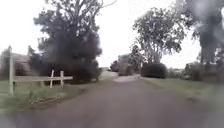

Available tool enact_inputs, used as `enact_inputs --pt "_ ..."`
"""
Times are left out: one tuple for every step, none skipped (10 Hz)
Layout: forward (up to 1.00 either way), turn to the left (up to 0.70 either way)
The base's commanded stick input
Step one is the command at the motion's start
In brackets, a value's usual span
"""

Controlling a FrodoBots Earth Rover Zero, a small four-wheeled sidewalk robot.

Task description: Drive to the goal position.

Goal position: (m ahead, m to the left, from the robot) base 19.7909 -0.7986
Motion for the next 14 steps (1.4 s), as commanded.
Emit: enact_inputs --pt "0.85 0.0" --pt "0.85 0.0" --pt "0.85 0.0" --pt "0.85 0.0" --pt "0.85 0.0" --pt "0.85 0.0" --pt "0.85 0.0" --pt "0.85 0.0" --pt "0.85 0.0" --pt "0.85 0.0" --pt "0.85 0.0" --pt "0.85 0.0" --pt "0.85 0.0" --pt "0.85 0.0"
